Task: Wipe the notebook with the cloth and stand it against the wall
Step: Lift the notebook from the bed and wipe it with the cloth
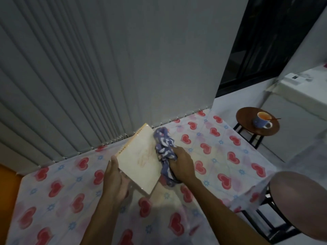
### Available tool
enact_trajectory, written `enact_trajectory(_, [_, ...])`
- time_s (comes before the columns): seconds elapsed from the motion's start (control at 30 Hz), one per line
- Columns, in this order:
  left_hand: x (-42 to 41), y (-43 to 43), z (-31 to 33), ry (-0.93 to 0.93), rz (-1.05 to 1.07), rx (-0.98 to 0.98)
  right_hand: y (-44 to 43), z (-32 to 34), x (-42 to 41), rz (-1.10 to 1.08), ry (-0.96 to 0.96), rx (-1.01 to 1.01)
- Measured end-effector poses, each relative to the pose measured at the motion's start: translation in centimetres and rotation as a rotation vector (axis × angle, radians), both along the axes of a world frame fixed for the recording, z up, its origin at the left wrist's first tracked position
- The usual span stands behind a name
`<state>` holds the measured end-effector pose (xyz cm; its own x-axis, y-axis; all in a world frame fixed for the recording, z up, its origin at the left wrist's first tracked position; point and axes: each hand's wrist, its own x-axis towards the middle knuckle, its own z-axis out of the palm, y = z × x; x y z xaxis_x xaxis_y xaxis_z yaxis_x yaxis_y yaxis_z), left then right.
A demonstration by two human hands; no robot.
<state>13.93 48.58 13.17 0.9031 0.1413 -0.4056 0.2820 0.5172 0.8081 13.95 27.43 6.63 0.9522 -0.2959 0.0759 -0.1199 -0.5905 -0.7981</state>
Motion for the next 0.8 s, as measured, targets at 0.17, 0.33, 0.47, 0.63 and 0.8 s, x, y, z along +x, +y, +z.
enact_trajectory(0.17, [1.6,0.5,-2.8,0.057,0.031,0.186,-2.9,0.3,-0.7,-0.104,0.1,0.175])
enact_trajectory(0.33, [2.5,0.0,-5.4,0.115,-0.009,0.26,-4.7,0.0,-2.4,-0.132,0.086,0.166])
enact_trajectory(0.47, [3.4,0.1,-7.7,0.094,-0.082,0.226,-6.1,0.6,-4.0,-0.12,0.082,0.152])
enact_trajectory(0.63, [3.9,1.0,-10.7,0.061,-0.059,0.413,-8.0,0.9,-5.1,-0.165,0.096,0.126])
enact_trajectory(0.8, [3.3,1.5,-10.2,0.014,-0.179,0.568,-8.3,1.1,-5.2,-0.172,0.087,0.114])
